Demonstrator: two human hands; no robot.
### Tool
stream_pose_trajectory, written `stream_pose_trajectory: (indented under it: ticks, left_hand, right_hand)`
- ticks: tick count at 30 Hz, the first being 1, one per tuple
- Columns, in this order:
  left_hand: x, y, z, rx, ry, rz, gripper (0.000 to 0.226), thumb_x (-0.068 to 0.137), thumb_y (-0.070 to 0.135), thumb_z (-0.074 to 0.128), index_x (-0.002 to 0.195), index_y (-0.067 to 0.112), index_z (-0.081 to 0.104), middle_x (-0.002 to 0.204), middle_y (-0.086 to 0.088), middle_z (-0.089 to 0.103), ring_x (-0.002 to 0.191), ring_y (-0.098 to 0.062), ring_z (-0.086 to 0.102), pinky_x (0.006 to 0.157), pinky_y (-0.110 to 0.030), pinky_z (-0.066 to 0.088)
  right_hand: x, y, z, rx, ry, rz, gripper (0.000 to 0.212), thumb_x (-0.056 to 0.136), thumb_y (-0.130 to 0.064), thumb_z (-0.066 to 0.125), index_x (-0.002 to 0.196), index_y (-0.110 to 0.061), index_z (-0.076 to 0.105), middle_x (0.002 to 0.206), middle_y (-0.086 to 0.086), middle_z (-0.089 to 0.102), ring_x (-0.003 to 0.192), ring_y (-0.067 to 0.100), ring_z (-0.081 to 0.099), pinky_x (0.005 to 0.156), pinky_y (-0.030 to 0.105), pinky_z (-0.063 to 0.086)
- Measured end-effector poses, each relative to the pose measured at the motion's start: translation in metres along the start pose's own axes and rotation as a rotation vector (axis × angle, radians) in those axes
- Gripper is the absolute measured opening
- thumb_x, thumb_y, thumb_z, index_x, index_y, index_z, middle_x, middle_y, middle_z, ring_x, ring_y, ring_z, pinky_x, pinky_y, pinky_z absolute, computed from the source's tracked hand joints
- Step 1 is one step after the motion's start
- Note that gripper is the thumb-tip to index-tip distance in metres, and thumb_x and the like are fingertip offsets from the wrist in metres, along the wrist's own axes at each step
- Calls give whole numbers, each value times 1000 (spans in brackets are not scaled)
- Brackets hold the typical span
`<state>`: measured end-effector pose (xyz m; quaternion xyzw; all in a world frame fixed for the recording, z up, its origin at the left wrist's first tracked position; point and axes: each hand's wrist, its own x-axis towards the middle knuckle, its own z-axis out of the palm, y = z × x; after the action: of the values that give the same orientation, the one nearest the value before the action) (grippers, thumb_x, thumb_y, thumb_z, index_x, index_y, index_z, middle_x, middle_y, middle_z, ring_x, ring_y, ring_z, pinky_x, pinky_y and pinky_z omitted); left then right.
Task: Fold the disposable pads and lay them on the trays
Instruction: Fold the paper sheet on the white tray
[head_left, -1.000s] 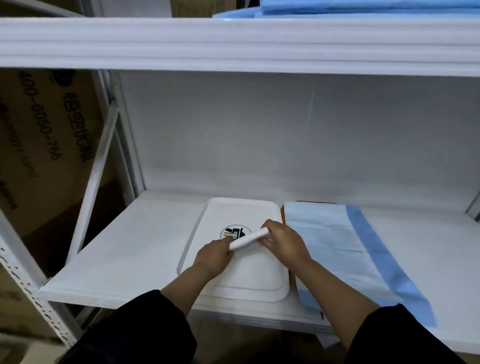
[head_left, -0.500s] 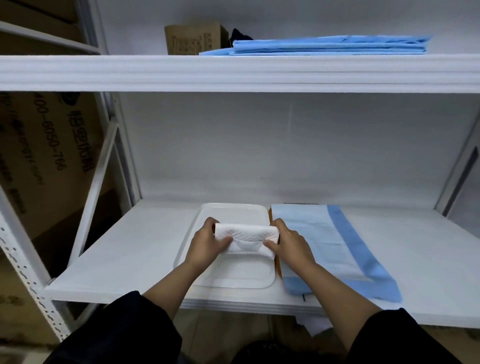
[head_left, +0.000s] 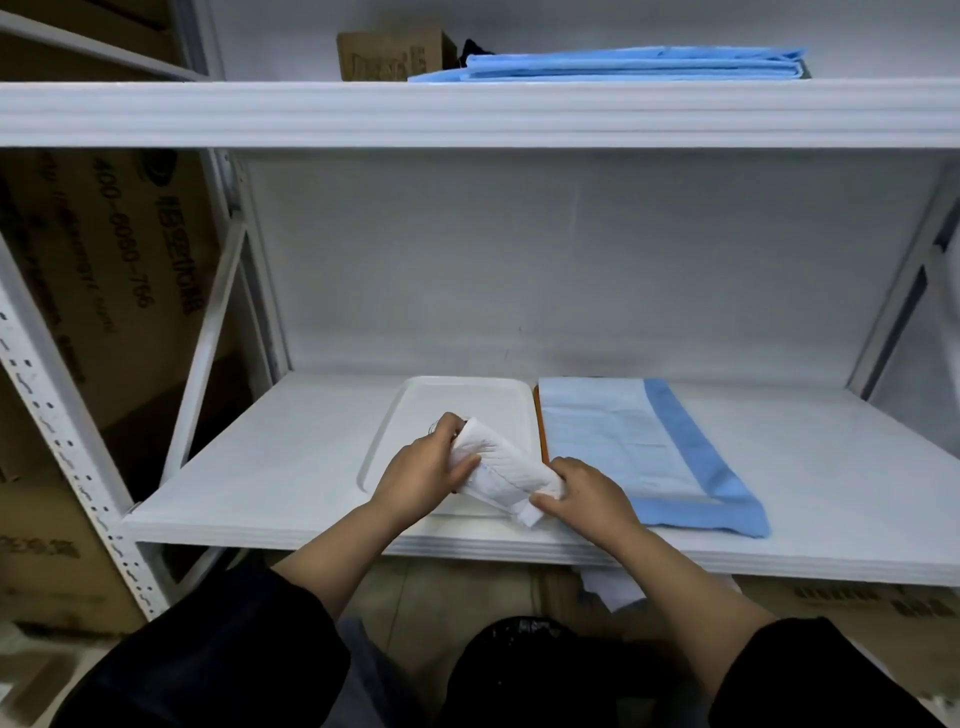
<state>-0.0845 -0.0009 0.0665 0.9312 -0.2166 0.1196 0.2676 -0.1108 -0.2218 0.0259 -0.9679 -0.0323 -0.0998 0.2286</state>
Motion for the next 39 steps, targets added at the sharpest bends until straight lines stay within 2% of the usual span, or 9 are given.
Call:
stream_pose_trajectory:
  ticks: [2,5,10,16,21,24,29,34,39]
  left_hand:
    - [-4,0,2,44,-16,44,32,91,35,56,116,19,44,96,0,65,87,-27,60,66,-32,41]
    - [-13,0,9,128,-51,109,30,87,35,59,111,20,51,100,2,66,92,-25,60,68,-31,42]
    - [-23,3,26,170,-133,190,27,84,33,61,108,22,57,108,5,65,99,-17,59,73,-28,42]
    - [-36,0,60,174,-264,217,21,85,32,61,100,19,57,104,3,63,95,-18,58,68,-29,39]
    - [-47,-8,96,190,-337,159,24,86,39,59,100,20,54,107,0,62,98,-22,58,65,-27,33]
    - [-52,-12,118,202,-372,114,27,87,39,56,104,19,52,112,-1,62,103,-24,59,70,-29,38]
    - [-60,-18,161,229,-465,0,34,89,37,53,111,13,47,115,-8,61,106,-32,59,78,-37,46]
    - [-72,-31,193,61,-500,-132,21,89,23,54,105,10,52,113,-13,56,104,-34,58,82,-40,44]
    - [-89,-52,217,-140,-549,-256,19,81,18,64,97,10,56,104,-11,61,96,-31,60,78,-33,45]
  right_hand:
    - [-7,1,6,-42,-52,-35,32,84,-46,60,105,-22,59,103,-2,63,93,16,57,71,32,46]
    - [-17,-2,16,-85,-115,-60,35,83,-47,59,106,-20,58,107,0,63,96,18,57,74,34,46]
    - [-33,-7,28,-20,-127,-60,45,83,-49,61,121,-25,55,116,-4,63,103,16,58,71,28,40]
    - [-45,-3,39,13,-122,-70,37,81,-50,64,111,-28,59,112,-8,65,103,15,59,71,28,39]
    - [-55,13,56,-4,-170,-76,32,82,-51,61,104,-28,56,106,-8,64,98,14,59,70,30,39]
    - [-59,21,65,-49,-230,-103,28,85,-46,58,106,-27,56,108,-7,64,99,15,59,69,28,39]
    - [-60,37,92,-203,-398,-139,28,92,-40,47,109,-18,51,110,3,57,99,24,58,76,35,44]
    - [-65,44,120,-179,-500,-92,32,94,-33,45,121,-21,56,118,5,55,104,29,58,80,36,46]
    - [-74,60,160,-153,-573,-13,30,93,-30,48,118,-20,59,118,8,58,103,30,58,79,37,47]
